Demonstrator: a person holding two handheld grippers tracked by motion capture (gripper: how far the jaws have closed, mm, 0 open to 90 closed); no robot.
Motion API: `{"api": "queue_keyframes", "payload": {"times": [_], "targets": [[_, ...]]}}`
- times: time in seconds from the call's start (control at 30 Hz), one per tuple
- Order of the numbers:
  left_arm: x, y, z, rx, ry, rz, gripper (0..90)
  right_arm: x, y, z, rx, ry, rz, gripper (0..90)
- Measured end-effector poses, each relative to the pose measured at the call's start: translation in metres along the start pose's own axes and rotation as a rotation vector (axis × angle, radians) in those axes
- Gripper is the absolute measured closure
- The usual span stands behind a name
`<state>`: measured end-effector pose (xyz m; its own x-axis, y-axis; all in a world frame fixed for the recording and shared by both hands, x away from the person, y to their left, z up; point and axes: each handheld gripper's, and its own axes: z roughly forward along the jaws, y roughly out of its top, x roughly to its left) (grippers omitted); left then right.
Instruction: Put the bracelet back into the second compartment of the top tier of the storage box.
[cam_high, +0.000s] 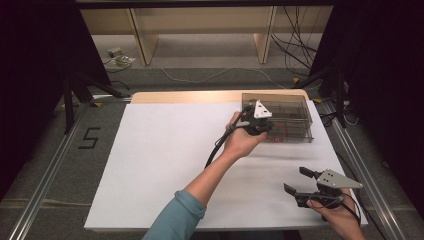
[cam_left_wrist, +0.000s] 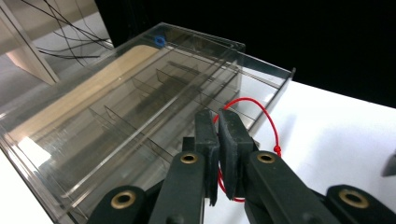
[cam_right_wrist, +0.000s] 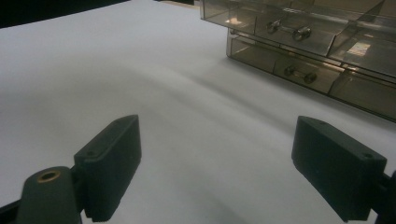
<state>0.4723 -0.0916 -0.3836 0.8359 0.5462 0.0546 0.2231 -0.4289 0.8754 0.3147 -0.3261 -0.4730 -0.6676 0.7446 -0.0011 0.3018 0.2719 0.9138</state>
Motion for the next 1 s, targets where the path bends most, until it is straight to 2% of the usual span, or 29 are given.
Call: {"api": "queue_keyframes", "payload": {"times": [0.17,0.47,0.63,0.73,1.0], "targets": [[0.000,0.003,0.006,-0.004,0.007,-0.003,86.5,0.000,0.000,0.000,-0.001,0.000,0.000,16.6],[0.004,0.008,0.017,0.002,0.052,0.023,86.5,0.000,0.000,0.000,-0.005,0.001,0.000,16.6],[0.005,0.008,0.023,0.004,0.076,0.042,86.5,-0.001,0.000,0.000,-0.008,0.005,0.001,16.6],[0.004,0.007,0.026,0.017,0.092,0.070,86.5,-0.001,0.000,0.000,-0.008,0.005,0.001,16.6],[0.003,0.004,0.034,0.025,0.101,0.082,86.4,0.000,0.000,0.000,-0.001,0.002,-0.002,16.6]]}}
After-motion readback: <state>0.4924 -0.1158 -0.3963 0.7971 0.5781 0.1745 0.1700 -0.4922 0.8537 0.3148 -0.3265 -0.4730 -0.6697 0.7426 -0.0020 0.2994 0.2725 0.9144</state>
